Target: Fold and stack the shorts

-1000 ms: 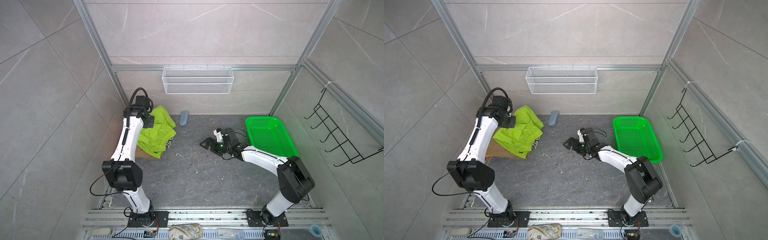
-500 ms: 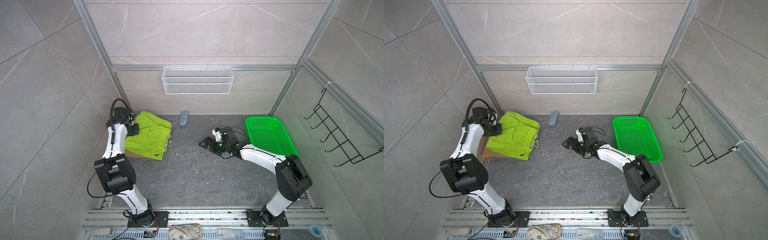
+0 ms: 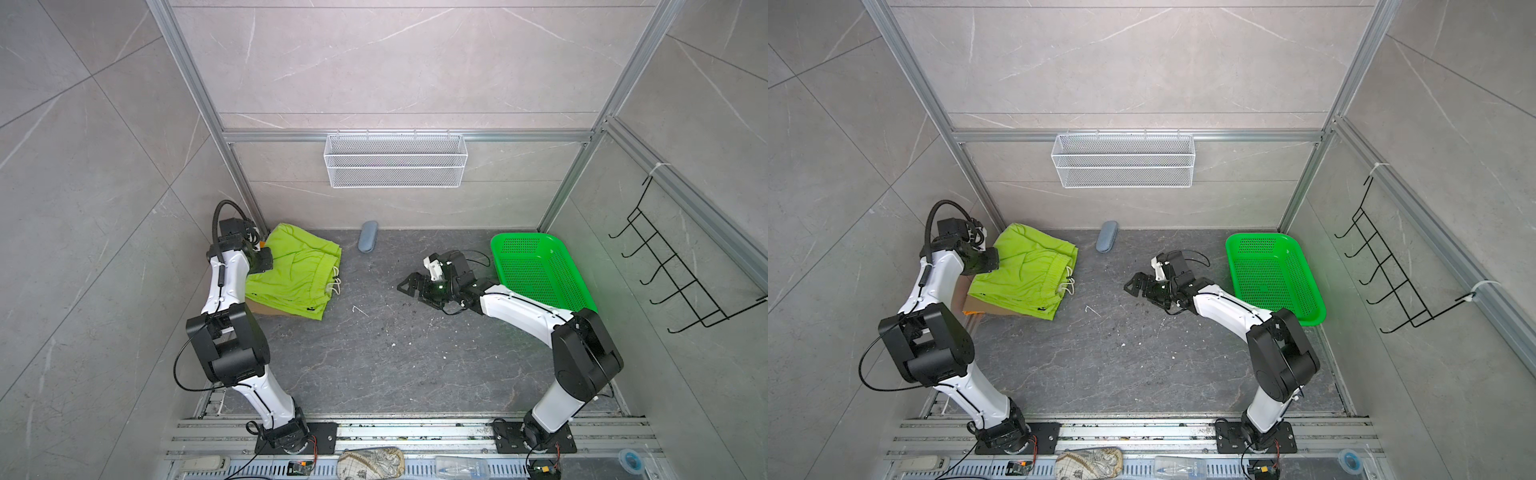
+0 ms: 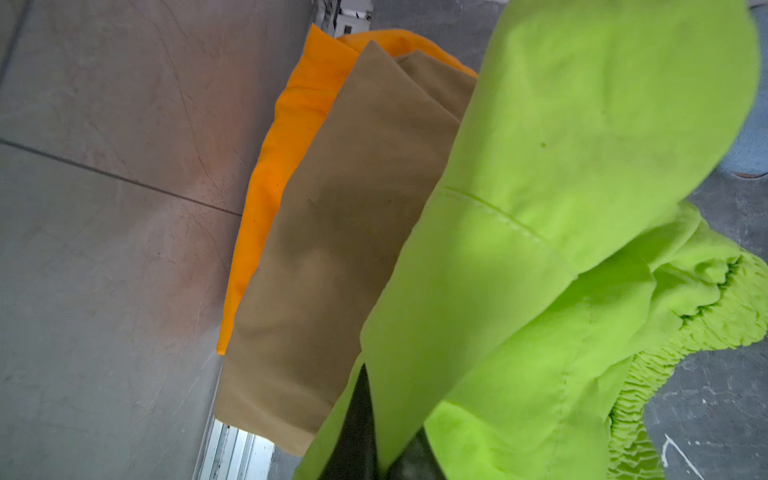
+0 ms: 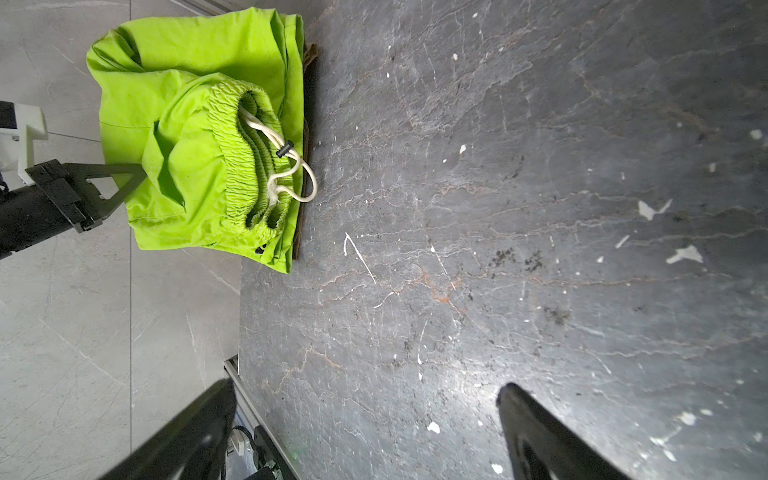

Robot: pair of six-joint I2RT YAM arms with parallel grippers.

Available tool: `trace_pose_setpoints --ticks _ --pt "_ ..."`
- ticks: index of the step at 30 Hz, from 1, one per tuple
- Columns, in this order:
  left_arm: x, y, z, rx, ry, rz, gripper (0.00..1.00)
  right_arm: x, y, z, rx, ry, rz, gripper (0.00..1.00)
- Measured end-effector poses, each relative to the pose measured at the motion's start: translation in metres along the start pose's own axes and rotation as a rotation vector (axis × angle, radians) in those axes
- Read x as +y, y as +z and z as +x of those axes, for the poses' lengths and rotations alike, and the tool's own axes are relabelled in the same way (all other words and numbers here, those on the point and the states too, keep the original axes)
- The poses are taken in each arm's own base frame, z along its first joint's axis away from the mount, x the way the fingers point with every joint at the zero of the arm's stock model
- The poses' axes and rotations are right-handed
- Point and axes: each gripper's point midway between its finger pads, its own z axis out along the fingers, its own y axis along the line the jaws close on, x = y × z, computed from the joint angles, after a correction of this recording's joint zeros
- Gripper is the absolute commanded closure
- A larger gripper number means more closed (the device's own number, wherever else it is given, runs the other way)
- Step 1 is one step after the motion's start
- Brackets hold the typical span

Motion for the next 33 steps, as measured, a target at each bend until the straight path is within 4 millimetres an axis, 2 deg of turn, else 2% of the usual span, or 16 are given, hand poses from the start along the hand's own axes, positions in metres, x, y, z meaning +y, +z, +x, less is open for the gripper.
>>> trace_pose_setpoints --ticks 5,9,12,13,14,16,18,23,27,30,33 --pt "0.009 0.0 0.003 -0.019 -0.039 -0.012 1.0 -0.004 0.0 0.003 0.012 0.006 0.014 0.0" --pt "0.025 0.024 0.004 0.006 -0.102 -0.017 1.0 -0.008 0.0 0.005 0.015 -0.001 0.037 0.0" --pt "0.036 0.054 0.009 0.043 -0.154 -0.004 0.78 -0.011 0.0 0.005 0.016 -0.008 0.05 0.0" --pt "0.038 0.063 0.014 0.061 -0.175 0.0 0.59 -0.012 -0.001 0.005 0.015 -0.011 0.055 0.0" --pt "0.039 0.069 0.018 0.077 -0.194 0.004 0.02 -0.013 -0.001 0.005 0.013 -0.015 0.061 0.0" --pt "0.038 0.077 0.027 0.107 -0.223 0.019 0.0 -0.016 -0.006 0.005 0.005 -0.033 0.084 0.0" --pt "0.036 0.077 0.026 0.105 -0.248 0.046 0.0 -0.016 -0.014 0.003 -0.015 -0.062 0.112 0.0" --pt "0.019 0.054 0.012 0.026 -0.284 0.124 0.0 -0.006 -0.062 -0.017 -0.15 -0.205 0.197 0.01" --pt "-0.001 0.012 0.0 -0.087 -0.269 0.177 0.0 -0.004 -0.119 -0.044 -0.35 -0.309 0.33 0.0" --pt "-0.024 -0.028 -0.009 -0.22 -0.213 0.202 0.0 -0.019 -0.167 -0.061 -0.526 -0.353 0.485 0.01" --pt "-0.058 -0.064 -0.009 -0.368 -0.131 0.221 0.0 -0.051 -0.21 -0.071 -0.688 -0.381 0.697 0.01"
